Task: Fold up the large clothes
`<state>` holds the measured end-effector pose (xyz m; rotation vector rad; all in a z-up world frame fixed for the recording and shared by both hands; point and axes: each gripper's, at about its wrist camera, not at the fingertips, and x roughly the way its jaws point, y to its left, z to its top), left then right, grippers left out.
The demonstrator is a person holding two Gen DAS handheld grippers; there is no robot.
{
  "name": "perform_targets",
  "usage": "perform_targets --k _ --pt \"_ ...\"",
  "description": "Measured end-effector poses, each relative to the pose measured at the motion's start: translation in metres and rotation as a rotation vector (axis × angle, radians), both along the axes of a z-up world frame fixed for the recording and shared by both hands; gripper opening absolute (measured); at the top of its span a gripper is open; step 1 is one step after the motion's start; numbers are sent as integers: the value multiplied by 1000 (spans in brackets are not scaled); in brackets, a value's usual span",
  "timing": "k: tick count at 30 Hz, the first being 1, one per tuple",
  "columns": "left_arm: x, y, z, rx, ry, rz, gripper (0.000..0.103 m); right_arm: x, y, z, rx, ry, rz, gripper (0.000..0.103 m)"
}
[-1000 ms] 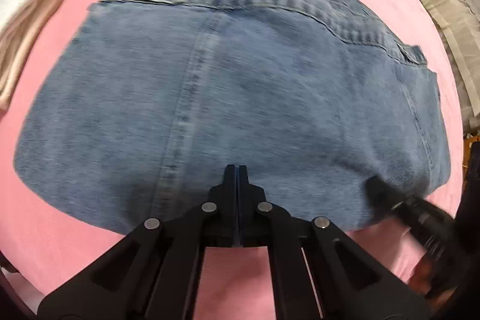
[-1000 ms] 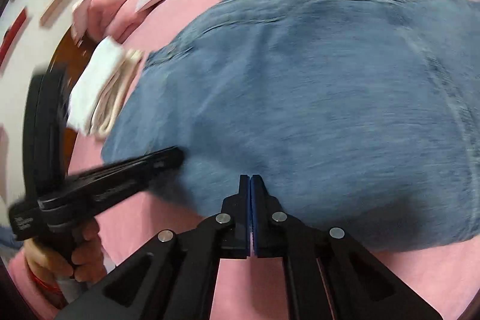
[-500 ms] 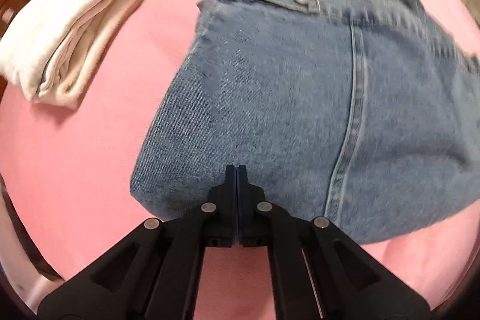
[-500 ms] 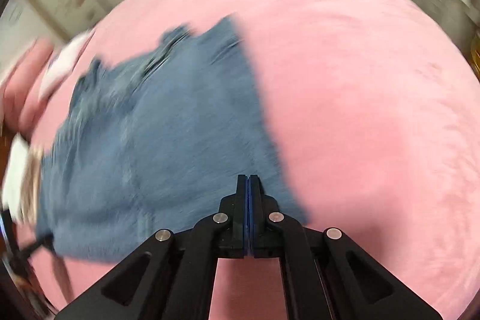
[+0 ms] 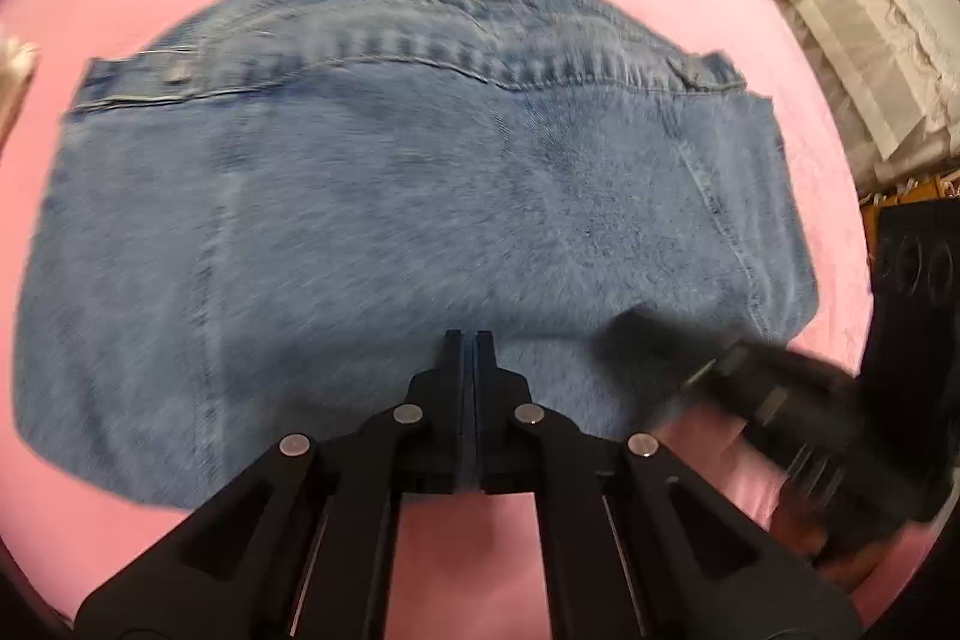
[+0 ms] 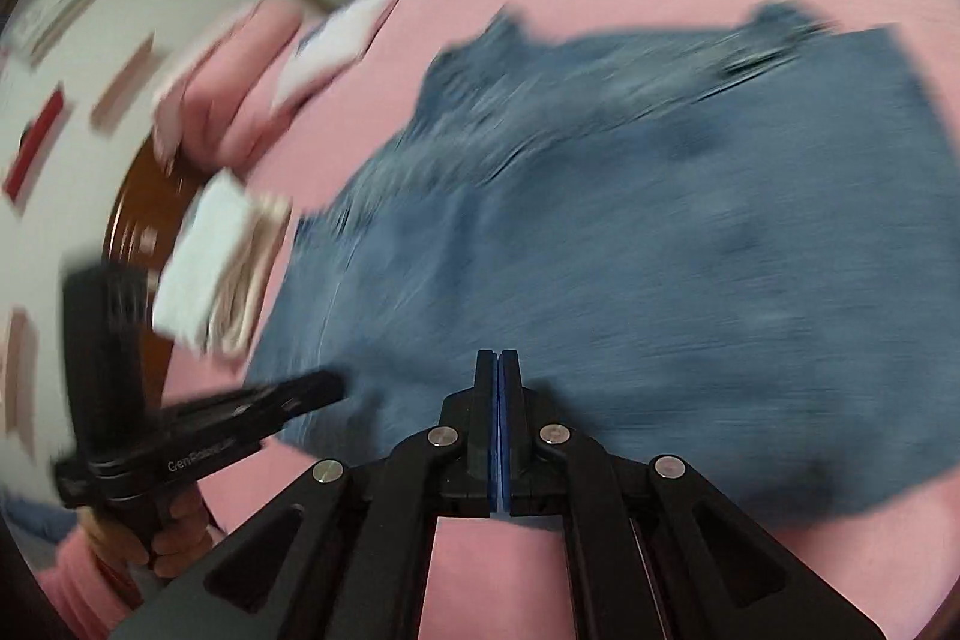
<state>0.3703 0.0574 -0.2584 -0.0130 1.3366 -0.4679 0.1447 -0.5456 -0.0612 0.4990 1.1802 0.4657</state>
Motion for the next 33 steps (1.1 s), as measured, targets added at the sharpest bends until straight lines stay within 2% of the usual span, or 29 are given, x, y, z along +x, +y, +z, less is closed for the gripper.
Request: perform_targets --k 4,9,12,16,19,21,23,25,26,28,30,31,32,33 --pt "25 -10 -25 -27 64 25 1 15 42 -30 -34 48 103 0" --pt "67 -5 -34 -117 74 114 1 43 41 -37 -15 13 78 0" --pt "98 -8 -37 -114 26 145 1 70 50 -36 -56 -55 55 0" --pt "130 -15 -44 -93 -10 184 1 88 46 -36 -79 -62 33 0" --pt "135 -5 -43 -84 -56 214 1 105 39 -43 -60 -66 19 0" --pt "136 3 -42 -48 -97 252 1 118 39 -49 -69 -63 -21 0" --pt "139 17 -46 -84 -85 297 1 118 18 -48 -105 -62 -80 0" --pt "142 27 -50 -124 -64 321 1 115 -10 -48 -81 -55 -121 0" --pt "142 32 -50 -131 -60 327 1 113 -31 -47 -101 -55 -162 0" --pt "142 37 -47 -120 -68 332 1 119 -50 -50 -106 -59 -187 0" --pt "139 45 -43 -106 -84 334 1 121 -73 -49 -200 -82 -257 0" --pt "139 48 -42 -99 -98 339 1 122 -85 -47 -193 -91 -272 0" --pt "135 49 -40 -96 -103 346 1 120 -101 -46 -241 -83 -323 0" --pt "133 54 -37 -70 -118 364 1 118 -116 -45 -227 -86 -349 0"
